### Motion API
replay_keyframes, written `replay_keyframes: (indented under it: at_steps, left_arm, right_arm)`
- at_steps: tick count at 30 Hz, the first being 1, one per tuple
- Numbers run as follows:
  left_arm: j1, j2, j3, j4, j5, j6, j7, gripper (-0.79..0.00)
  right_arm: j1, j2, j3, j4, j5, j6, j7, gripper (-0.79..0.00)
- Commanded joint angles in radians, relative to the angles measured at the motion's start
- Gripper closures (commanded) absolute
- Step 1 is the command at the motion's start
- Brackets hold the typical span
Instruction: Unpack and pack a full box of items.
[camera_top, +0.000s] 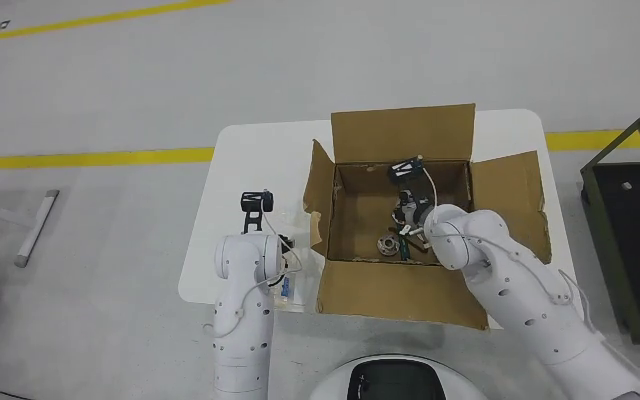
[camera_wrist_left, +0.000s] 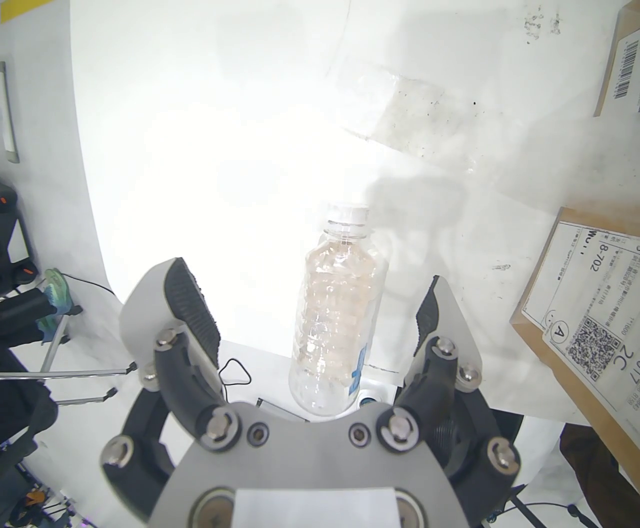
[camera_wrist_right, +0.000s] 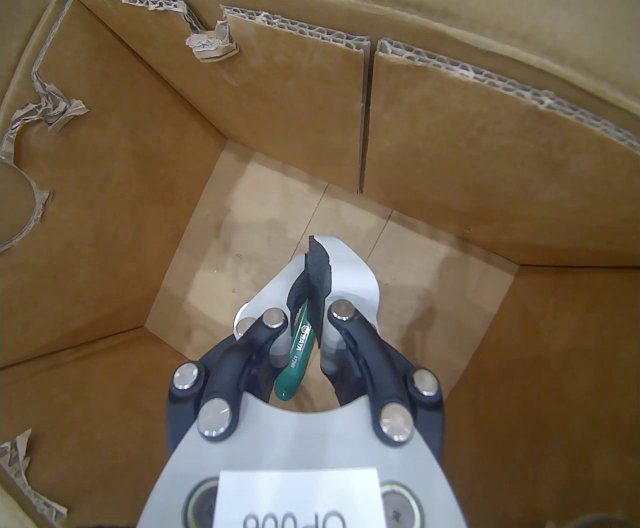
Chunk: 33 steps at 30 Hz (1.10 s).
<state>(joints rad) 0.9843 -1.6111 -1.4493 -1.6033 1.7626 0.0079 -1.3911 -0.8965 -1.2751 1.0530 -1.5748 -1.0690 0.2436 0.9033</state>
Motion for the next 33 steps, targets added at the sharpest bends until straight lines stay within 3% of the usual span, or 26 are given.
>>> replay_keyframes:
  at_steps: [1, 6, 16, 17, 22, 27, 33]
  left_arm:
    - [0.000, 0.000, 0.000, 0.000, 0.000, 0.000, 0.000, -0.785]
    - [0.000, 0.000, 0.000, 0.000, 0.000, 0.000, 0.000, -0.785]
    - [0.000, 0.000, 0.000, 0.000, 0.000, 0.000, 0.000, -0.785]
    - [0.000, 0.000, 0.000, 0.000, 0.000, 0.000, 0.000, -0.785]
    - [0.000, 0.000, 0.000, 0.000, 0.000, 0.000, 0.000, -0.785]
    - [0.000, 0.000, 0.000, 0.000, 0.000, 0.000, 0.000, -0.785]
    - [0.000, 0.000, 0.000, 0.000, 0.000, 0.000, 0.000, -0.785]
  right_arm:
    - [-0.008, 0.000, 0.002, 0.005, 0.000, 0.003, -0.011, 0.000]
    - [-0.013, -0.012, -0.020, 0.056, -0.009, 0.080, -0.027, 0.000]
    - [0.108, -0.073, -0.150, 0.221, -0.015, 0.251, 0.046, 0.000]
    - [0.121, -0.078, -0.162, 0.237, -0.016, 0.255, 0.055, -0.077]
    - [0.167, -0.101, -0.193, 0.299, -0.016, 0.279, 0.088, -0.114]
    - [0.187, -0.112, -0.199, 0.331, -0.025, 0.283, 0.108, -0.240]
    - [0.191, -0.119, -0.198, 0.344, -0.045, 0.271, 0.134, -0.283]
